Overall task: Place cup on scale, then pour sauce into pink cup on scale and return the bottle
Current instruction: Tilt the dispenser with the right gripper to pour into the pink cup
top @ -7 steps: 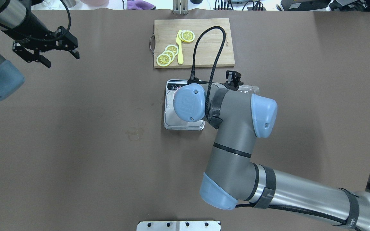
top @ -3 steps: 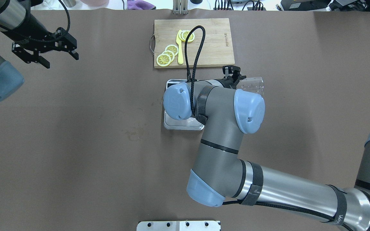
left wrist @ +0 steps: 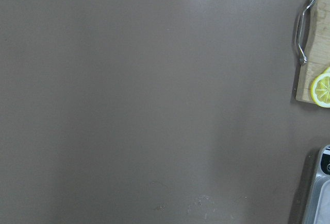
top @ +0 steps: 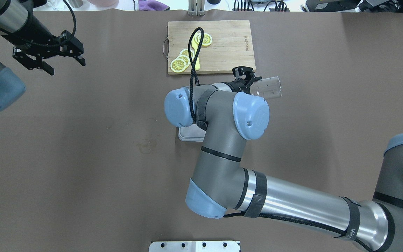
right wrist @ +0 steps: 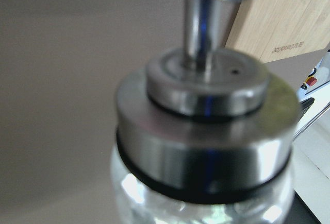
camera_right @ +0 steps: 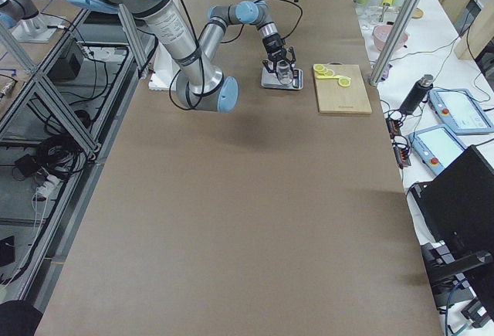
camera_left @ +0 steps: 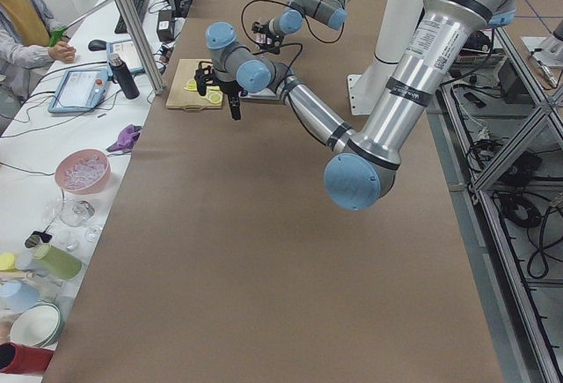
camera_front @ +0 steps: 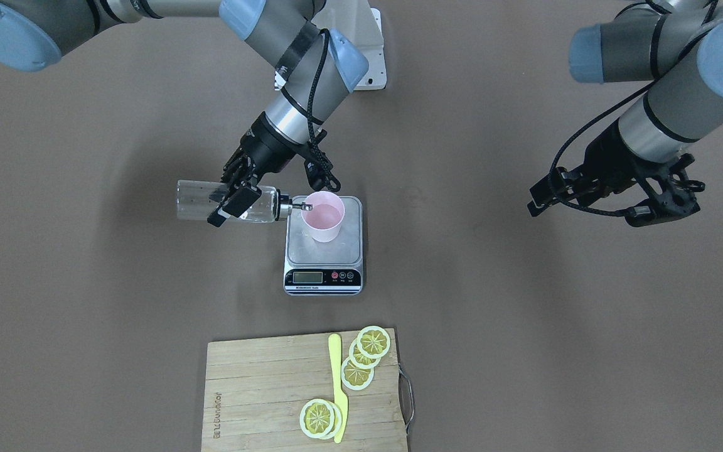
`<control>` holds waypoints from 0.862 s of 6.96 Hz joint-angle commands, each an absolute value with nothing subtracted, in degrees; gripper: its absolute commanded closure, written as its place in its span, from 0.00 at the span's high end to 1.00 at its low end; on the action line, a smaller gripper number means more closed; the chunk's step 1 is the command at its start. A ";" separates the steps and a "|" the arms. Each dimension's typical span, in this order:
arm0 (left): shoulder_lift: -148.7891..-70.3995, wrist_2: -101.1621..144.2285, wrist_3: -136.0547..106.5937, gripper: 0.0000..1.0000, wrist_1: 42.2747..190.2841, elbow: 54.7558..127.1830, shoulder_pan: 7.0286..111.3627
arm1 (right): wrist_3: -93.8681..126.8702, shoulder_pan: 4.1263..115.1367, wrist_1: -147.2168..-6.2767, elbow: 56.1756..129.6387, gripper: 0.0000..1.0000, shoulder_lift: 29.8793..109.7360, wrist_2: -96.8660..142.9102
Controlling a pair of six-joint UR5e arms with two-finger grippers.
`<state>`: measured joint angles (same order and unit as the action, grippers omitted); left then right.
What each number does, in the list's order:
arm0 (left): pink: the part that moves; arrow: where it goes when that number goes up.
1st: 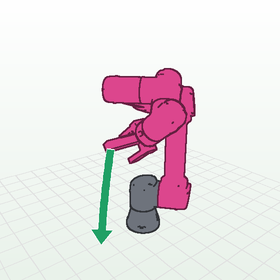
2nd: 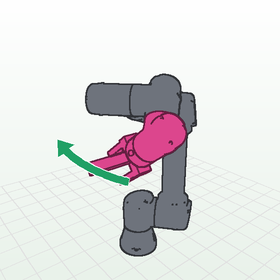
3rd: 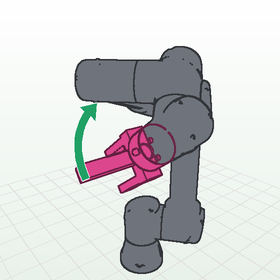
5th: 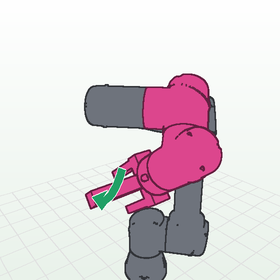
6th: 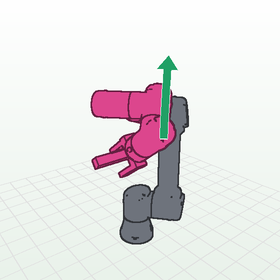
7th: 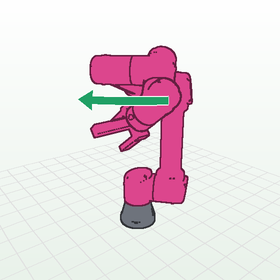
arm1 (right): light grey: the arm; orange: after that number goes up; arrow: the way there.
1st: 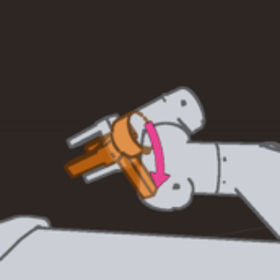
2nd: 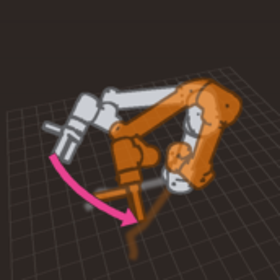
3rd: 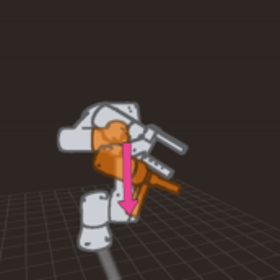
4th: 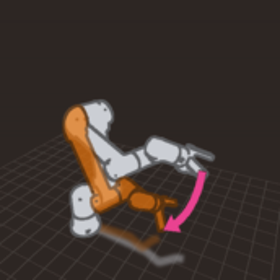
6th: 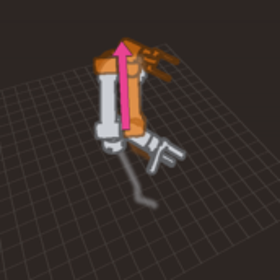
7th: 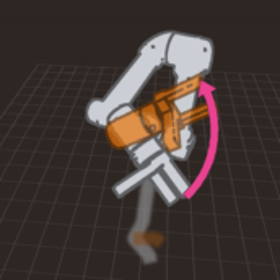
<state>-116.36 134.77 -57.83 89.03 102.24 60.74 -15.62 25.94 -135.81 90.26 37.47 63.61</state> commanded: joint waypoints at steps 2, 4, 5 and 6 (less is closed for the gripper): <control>-116.28 134.74 -57.83 0.98 89.03 102.30 60.73 | -20.03 25.93 -137.89 89.56 0.00 36.74 61.52; -115.93 134.74 -57.83 0.98 89.03 102.83 60.73 | -20.48 25.93 -138.25 89.56 0.00 36.83 60.74; -115.93 134.74 -57.83 0.98 89.03 102.83 60.73 | -22.04 25.93 -138.25 89.47 0.00 36.83 60.47; -115.93 134.74 -57.83 0.98 89.03 102.83 60.73 | -23.02 25.93 -138.25 89.47 0.00 36.83 60.38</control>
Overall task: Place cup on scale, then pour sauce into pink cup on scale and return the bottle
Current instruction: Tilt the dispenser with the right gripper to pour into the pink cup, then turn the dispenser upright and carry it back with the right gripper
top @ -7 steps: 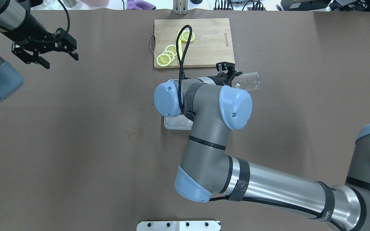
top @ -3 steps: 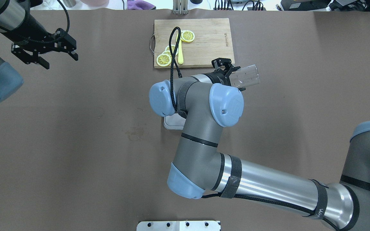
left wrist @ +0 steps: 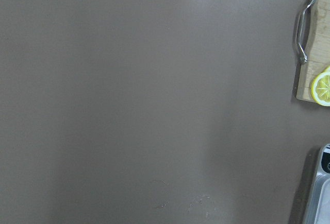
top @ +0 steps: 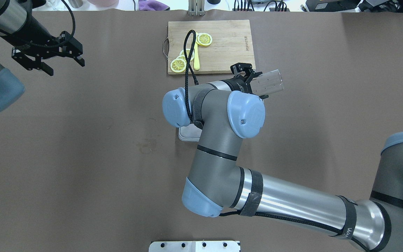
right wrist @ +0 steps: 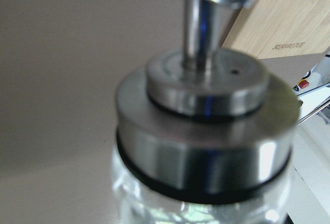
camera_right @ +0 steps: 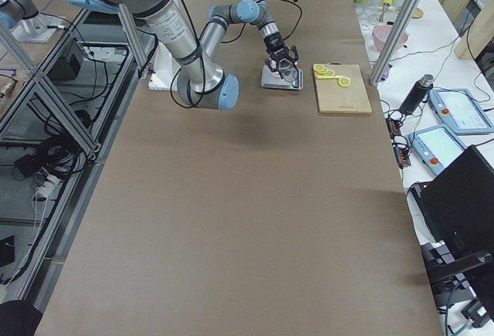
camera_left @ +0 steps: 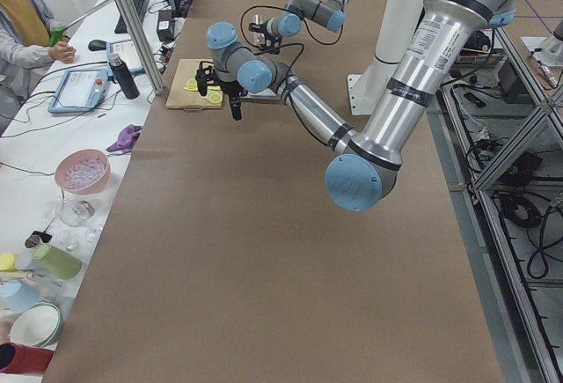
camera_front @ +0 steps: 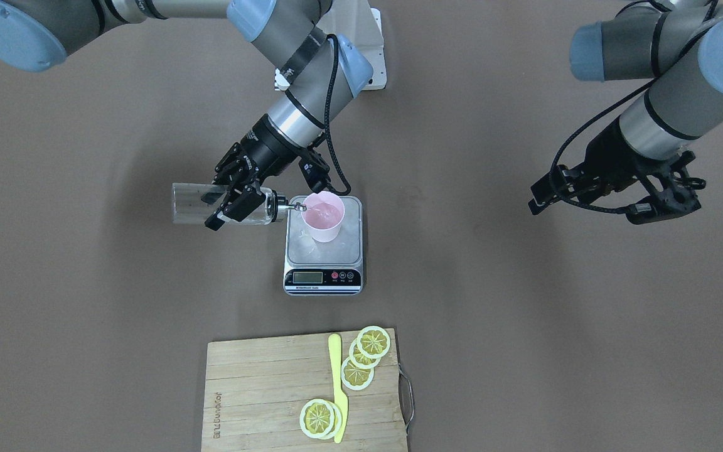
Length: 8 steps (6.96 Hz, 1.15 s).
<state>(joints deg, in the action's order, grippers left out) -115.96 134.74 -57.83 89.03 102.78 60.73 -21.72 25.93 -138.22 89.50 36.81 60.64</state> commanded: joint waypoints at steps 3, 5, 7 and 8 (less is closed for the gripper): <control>-116.02 134.65 -57.83 0.98 89.03 102.57 60.64 | -9.83 26.28 -136.33 91.49 0.00 37.52 62.48; -116.02 134.65 -57.83 0.98 89.03 102.57 60.64 | -7.14 27.85 -130.98 102.58 0.00 45.56 67.56; -116.02 134.65 -57.83 0.98 88.95 102.48 60.47 | 0.58 30.91 -116.10 109.57 0.00 54.36 75.79; -116.10 134.65 -57.83 0.98 89.03 102.39 60.47 | 2.09 34.07 -110.27 111.34 0.00 57.62 81.59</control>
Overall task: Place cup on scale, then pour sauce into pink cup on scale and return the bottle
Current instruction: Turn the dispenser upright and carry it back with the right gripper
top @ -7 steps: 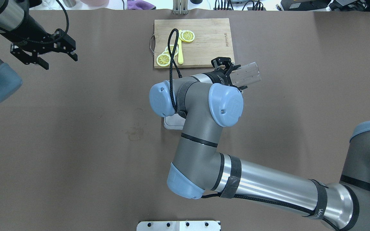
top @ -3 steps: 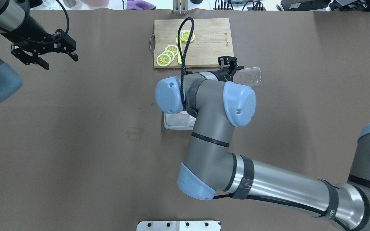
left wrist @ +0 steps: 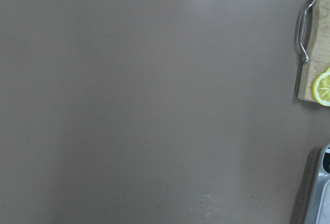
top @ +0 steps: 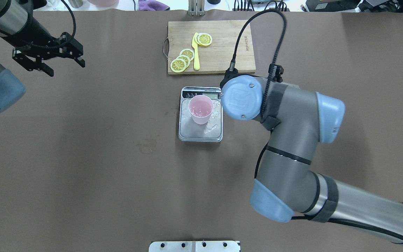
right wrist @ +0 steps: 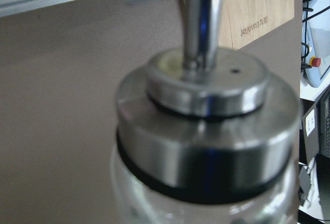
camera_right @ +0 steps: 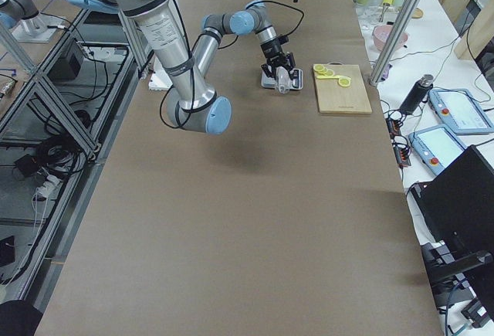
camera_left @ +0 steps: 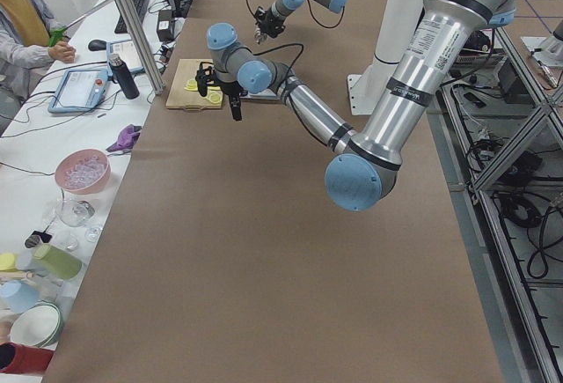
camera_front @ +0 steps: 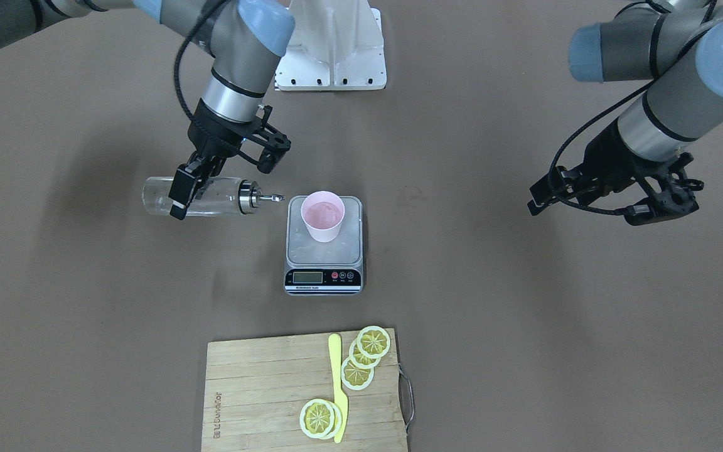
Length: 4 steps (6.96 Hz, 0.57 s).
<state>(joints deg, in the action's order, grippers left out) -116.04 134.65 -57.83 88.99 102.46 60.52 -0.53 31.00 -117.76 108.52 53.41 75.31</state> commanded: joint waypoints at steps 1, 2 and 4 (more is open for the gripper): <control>-116.10 134.65 -57.83 0.98 89.03 102.22 60.47 | 2.11 37.76 -106.04 112.31 0.00 60.18 87.48; -116.10 134.65 -57.83 0.98 89.03 102.13 60.47 | 1.76 41.19 -99.64 113.37 0.00 64.38 92.85; -116.10 134.65 -57.83 0.98 89.03 102.13 60.47 | 1.84 47.17 -80.00 112.95 0.00 75.35 103.05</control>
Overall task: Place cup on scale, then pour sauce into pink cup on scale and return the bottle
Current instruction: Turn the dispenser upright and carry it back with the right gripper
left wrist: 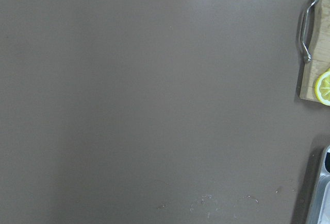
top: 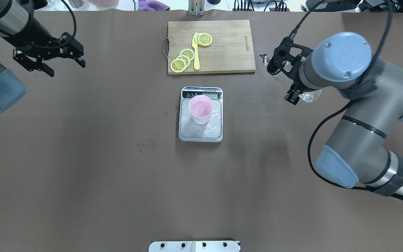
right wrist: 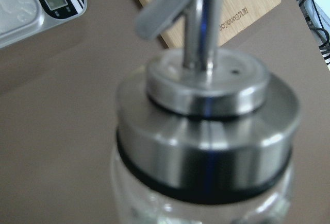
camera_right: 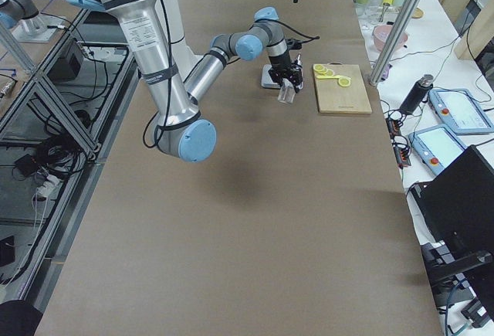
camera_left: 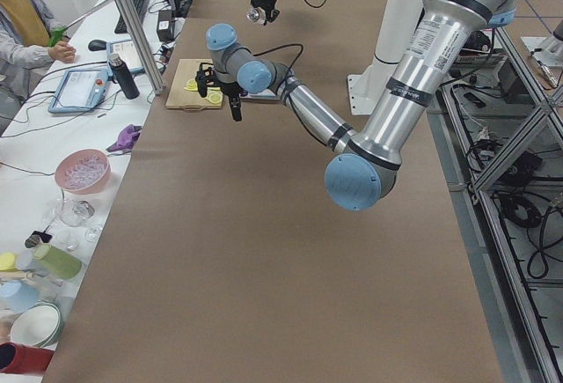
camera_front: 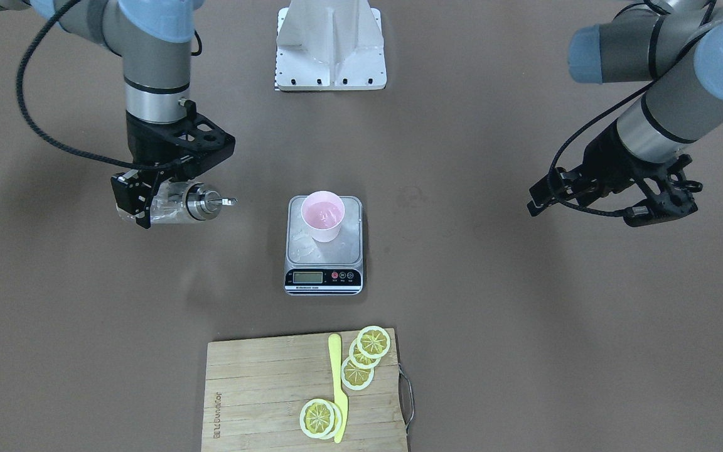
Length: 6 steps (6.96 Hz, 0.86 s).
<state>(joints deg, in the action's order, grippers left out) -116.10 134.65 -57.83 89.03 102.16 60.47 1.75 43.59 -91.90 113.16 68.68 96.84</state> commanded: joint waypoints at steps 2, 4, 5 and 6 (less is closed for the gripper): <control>-116.10 134.65 -57.83 0.98 88.95 102.13 60.47 | 2.02 52.01 -67.81 110.31 0.00 80.84 110.88; -116.19 134.65 -57.83 0.98 88.95 102.04 60.56 | 2.20 54.30 -53.69 106.91 0.00 86.99 112.66; -116.19 134.65 -57.83 0.98 88.95 102.04 60.56 | 3.59 55.88 -43.09 102.61 0.00 88.75 115.02; -116.19 134.65 -57.83 0.98 88.95 102.04 60.56 | 11.17 56.59 -28.01 96.74 0.00 91.12 116.79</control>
